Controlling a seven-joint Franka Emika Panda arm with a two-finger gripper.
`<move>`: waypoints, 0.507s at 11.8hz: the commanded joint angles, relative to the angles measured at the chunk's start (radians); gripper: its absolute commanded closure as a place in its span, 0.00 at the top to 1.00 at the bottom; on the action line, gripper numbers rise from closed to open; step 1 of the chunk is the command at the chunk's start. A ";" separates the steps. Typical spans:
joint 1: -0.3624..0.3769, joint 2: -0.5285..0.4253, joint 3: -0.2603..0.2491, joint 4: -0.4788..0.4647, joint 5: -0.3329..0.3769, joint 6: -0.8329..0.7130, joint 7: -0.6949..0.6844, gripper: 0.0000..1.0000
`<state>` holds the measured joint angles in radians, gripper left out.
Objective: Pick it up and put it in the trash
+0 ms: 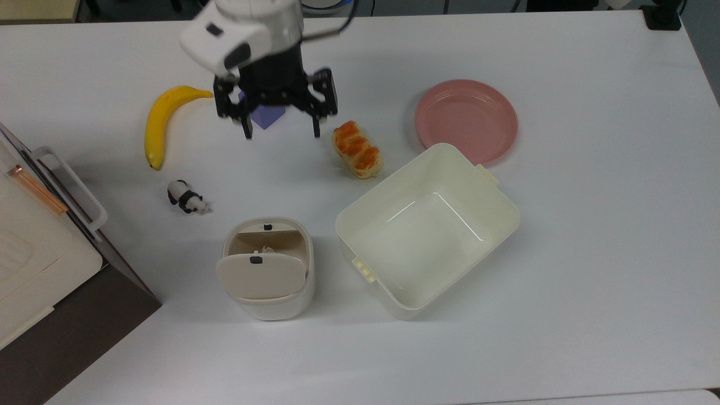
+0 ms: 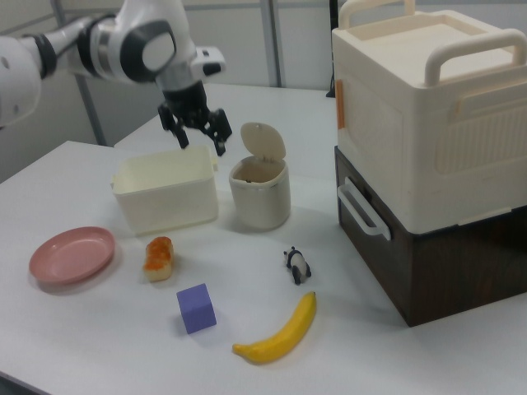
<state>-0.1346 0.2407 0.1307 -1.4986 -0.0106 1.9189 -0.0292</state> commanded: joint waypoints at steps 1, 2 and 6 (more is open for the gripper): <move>-0.033 -0.011 -0.019 0.109 0.047 -0.170 0.017 1.00; -0.034 -0.011 -0.019 0.109 0.043 -0.164 0.073 1.00; -0.030 -0.006 -0.019 0.109 0.034 -0.144 0.108 1.00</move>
<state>-0.1791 0.2275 0.1200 -1.4023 0.0138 1.7807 0.0646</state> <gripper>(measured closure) 0.000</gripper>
